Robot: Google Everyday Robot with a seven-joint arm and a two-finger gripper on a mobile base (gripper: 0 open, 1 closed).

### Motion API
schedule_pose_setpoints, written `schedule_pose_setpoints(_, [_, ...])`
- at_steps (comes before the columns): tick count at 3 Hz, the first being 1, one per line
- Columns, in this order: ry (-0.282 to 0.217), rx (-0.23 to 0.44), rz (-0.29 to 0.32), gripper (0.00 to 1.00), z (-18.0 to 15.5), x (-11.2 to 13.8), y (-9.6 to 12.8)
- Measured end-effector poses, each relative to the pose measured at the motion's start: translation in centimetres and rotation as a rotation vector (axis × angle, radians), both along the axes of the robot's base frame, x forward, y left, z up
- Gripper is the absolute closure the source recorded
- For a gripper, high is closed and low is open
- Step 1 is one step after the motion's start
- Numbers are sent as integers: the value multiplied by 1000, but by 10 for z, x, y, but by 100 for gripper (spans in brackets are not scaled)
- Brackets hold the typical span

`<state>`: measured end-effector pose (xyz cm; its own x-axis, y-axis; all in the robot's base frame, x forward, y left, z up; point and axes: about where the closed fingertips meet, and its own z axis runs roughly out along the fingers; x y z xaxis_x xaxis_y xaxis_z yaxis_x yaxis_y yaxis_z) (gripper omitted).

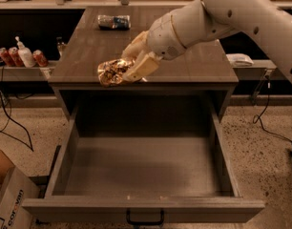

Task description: Place orange can into top drawer

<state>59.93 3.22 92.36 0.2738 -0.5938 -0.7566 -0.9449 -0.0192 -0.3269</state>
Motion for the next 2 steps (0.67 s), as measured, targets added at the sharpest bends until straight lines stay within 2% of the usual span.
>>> schedule_pose_setpoints(1, [81, 4, 19, 100, -20, -28, -15])
schedule_pose_setpoints(2, [181, 14, -8, 100, -65, -45, -33])
